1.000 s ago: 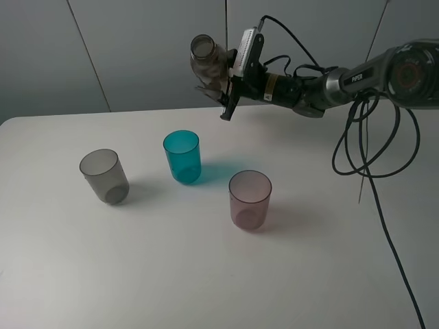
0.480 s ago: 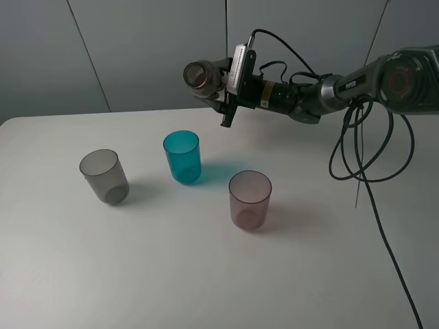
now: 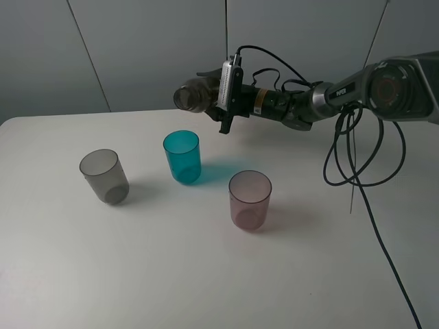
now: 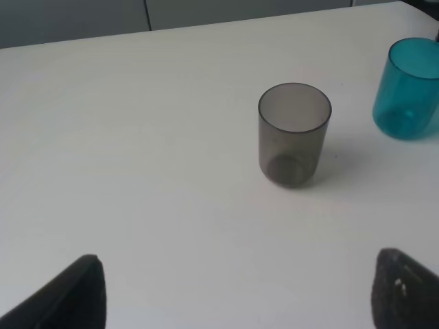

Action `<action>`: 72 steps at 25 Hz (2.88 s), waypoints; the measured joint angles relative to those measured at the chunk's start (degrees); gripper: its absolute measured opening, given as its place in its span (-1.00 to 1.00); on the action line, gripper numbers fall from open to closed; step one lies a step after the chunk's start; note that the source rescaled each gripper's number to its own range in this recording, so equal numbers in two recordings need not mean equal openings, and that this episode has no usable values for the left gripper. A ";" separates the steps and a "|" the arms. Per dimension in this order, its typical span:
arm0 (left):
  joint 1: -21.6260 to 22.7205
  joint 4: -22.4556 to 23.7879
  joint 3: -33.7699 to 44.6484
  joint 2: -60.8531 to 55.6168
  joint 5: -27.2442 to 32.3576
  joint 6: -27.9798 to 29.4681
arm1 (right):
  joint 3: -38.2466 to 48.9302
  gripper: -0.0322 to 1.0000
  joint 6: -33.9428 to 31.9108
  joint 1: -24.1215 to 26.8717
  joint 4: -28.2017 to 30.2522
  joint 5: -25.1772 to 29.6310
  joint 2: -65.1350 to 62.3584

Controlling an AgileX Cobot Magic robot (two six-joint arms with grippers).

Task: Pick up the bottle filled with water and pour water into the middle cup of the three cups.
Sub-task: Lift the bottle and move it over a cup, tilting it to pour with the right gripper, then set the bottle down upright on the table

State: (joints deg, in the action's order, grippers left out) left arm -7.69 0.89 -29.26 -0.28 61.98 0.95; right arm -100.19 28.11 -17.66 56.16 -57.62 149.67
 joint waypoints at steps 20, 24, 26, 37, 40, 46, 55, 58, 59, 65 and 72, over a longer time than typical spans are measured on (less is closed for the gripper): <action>0.00 0.00 0.00 0.00 0.00 0.22 | 0.00 -0.94 12.11 -0.26 0.00 -0.50 0.00; 0.00 0.00 0.00 0.00 0.00 0.22 | 0.00 -0.94 14.27 -0.26 0.00 -0.50 0.00; 0.00 0.00 0.00 0.00 0.00 0.22 | 0.00 -0.94 15.02 -0.26 0.00 -0.50 0.00; 0.00 0.00 0.00 0.00 0.00 0.22 | -1.23 -0.94 17.95 -0.26 0.13 -0.25 0.00; 0.00 0.00 0.00 0.00 0.00 0.22 | -2.20 -0.94 18.88 -0.26 0.13 0.07 0.00; 0.00 0.00 0.00 0.00 0.00 0.22 | -2.89 -0.94 19.97 -0.26 0.37 0.07 0.00; 0.00 0.00 0.00 0.00 0.00 0.22 | -3.03 -0.94 22.05 -0.26 0.37 0.32 0.00; 0.00 0.00 0.00 0.00 0.00 0.22 | -3.49 -0.94 22.27 -0.26 0.37 0.44 0.00; 0.00 0.00 0.00 0.00 0.00 0.22 | -3.57 -0.94 22.27 -0.26 0.37 0.44 0.00; 0.00 0.00 0.00 0.00 0.00 0.22 | -3.78 -0.94 22.50 -0.26 0.46 0.44 0.00; 0.00 0.00 0.00 0.00 0.00 0.22 | -3.78 -0.94 23.65 -0.26 1.13 0.44 0.00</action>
State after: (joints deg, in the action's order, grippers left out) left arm -7.69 0.89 -29.26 -0.28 61.98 1.17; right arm -103.96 51.76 -17.92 57.29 -57.18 149.67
